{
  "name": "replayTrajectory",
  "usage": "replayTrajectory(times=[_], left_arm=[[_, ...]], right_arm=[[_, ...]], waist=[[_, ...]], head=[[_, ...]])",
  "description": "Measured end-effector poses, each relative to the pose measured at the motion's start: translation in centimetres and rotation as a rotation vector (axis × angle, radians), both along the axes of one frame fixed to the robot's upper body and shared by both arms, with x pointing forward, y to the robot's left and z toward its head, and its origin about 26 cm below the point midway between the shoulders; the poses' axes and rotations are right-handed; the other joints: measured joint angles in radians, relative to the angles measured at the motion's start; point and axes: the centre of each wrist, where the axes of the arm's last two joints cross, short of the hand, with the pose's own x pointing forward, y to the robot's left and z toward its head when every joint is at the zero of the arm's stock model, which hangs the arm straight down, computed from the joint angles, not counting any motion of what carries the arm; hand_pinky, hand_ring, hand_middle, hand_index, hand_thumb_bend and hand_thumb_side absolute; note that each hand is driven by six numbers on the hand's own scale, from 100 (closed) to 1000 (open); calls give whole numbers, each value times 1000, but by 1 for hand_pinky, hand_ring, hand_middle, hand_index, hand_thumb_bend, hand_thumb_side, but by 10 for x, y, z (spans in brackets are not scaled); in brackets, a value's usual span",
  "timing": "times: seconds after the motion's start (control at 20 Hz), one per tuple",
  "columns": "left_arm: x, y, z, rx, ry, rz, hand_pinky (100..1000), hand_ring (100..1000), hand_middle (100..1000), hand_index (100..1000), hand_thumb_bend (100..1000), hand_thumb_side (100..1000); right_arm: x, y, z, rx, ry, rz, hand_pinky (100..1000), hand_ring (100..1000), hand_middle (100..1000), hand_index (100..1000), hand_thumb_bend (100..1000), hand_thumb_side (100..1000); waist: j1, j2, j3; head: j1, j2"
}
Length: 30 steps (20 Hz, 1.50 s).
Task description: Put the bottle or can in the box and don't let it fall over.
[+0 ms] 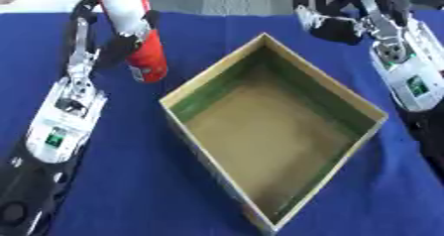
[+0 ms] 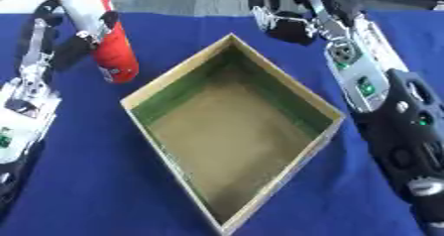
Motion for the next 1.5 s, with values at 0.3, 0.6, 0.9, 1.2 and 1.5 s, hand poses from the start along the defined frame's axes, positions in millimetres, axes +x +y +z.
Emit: replayTrajectory(times=[0.3, 0.6, 0.9, 1.2, 1.5], left_arm=[[1, -2, 5, 1, -20, -15, 1000, 949, 1000, 952, 644, 464], [2, -4, 12, 2, -39, -25, 1000, 955, 1000, 951, 629, 470], [3, -5, 15, -5, -44, -35, 1000, 958, 1000, 950, 612, 489], [5, -5, 16, -8, -40, -32, 1000, 960, 1000, 950, 644, 479], [8, -4, 19, -1, -50, -12, 1000, 952, 1000, 945, 651, 467]], right_arm=[[0, 0, 3, 6, -3, 0, 613, 154, 741, 255, 100, 151], [0, 0, 7, 19, -10, 4, 614, 152, 740, 253, 100, 150], [0, 0, 11, 31, -15, 7, 615, 152, 739, 253, 100, 157], [2, -1, 13, 35, -12, 3, 618, 153, 745, 255, 100, 188], [5, -3, 14, 36, -6, 0, 620, 152, 749, 255, 100, 220]], waist=[[-1, 8, -1], [-5, 13, -2], [-5, 19, -5], [-6, 25, -5], [-6, 32, -5]], head=[[0, -9], [0, -18], [0, -26], [0, -30], [0, -37]])
